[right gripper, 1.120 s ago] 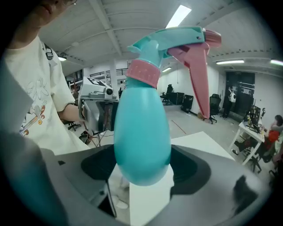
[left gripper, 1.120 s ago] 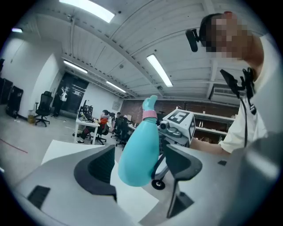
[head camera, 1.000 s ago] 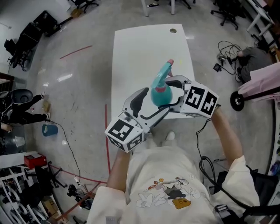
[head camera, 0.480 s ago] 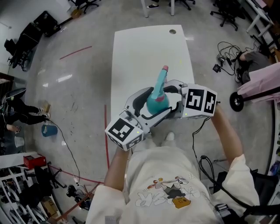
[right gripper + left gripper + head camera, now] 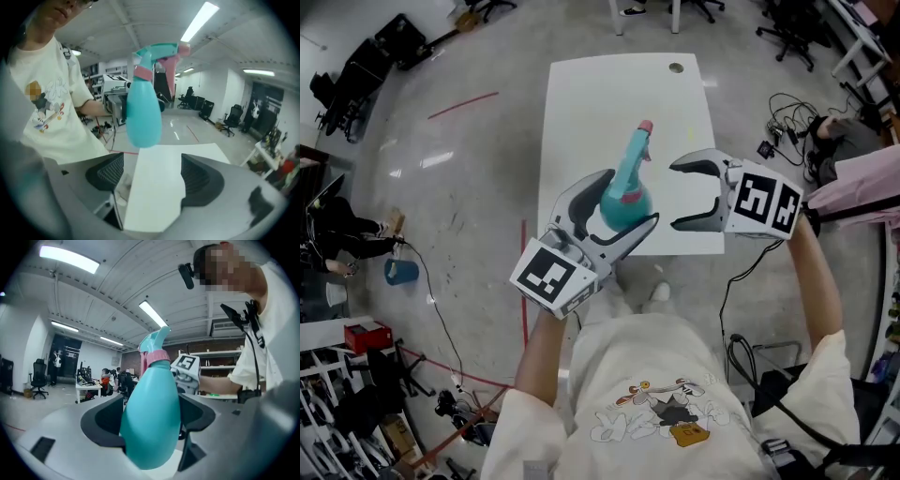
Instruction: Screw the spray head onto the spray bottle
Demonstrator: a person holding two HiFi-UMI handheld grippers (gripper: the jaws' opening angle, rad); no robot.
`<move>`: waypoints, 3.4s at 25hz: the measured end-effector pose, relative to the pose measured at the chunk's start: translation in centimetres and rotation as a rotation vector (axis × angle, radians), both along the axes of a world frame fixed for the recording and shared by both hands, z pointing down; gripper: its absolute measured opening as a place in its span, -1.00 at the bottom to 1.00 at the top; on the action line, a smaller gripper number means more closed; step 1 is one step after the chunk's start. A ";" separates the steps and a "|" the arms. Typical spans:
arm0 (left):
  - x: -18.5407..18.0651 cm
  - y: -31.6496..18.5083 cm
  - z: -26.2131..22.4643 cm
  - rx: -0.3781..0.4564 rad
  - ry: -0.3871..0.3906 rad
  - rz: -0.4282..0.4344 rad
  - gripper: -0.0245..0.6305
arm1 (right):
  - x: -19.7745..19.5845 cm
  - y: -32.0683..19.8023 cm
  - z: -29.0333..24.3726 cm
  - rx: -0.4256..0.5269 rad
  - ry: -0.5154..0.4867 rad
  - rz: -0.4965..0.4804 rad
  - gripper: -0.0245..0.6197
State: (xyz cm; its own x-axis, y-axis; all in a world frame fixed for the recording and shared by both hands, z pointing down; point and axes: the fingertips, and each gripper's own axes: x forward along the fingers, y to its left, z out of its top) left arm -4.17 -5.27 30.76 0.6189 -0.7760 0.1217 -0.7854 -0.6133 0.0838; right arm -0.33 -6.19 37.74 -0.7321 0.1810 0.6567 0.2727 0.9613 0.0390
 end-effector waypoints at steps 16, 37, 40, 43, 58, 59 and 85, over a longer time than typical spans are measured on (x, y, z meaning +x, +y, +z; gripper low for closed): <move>5.0 -2.7 4.7 -0.024 -0.186 0.167 0.19 | 0.2 0.6 -9.2 0.330 0.320 -0.660 0.15; 3.1 0.1 1.5 -0.090 -0.137 0.154 0.19 | -1.6 4.1 -9.8 0.496 0.532 -0.774 -0.51; 3.5 0.3 2.4 -0.156 -0.123 0.161 0.19 | -1.4 4.2 -8.9 0.642 0.573 -0.825 -0.51; 3.4 0.7 2.7 -0.176 -0.118 0.156 0.19 | -1.4 4.4 -8.5 0.646 0.601 -0.829 -0.51; 0.8 -2.1 3.1 -0.047 -0.224 -0.379 0.19 | -3.3 1.0 -7.9 -0.002 0.621 -0.011 -0.51; 0.8 -2.2 3.1 -0.046 -0.206 -0.377 0.19 | -3.3 0.9 -7.8 -0.016 0.606 0.009 -0.50; 3.1 6.7 2.1 -0.232 0.046 0.747 0.19 | -2.2 6.8 -13.4 0.611 0.207 -0.762 -0.19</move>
State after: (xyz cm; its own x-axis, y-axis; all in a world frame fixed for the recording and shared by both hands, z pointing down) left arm -1.10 1.44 32.91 0.9754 -0.1098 0.1912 -0.1642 -0.9406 0.2970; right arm -2.55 0.64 24.37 -0.4217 0.1435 0.8953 0.8655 0.3581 0.3503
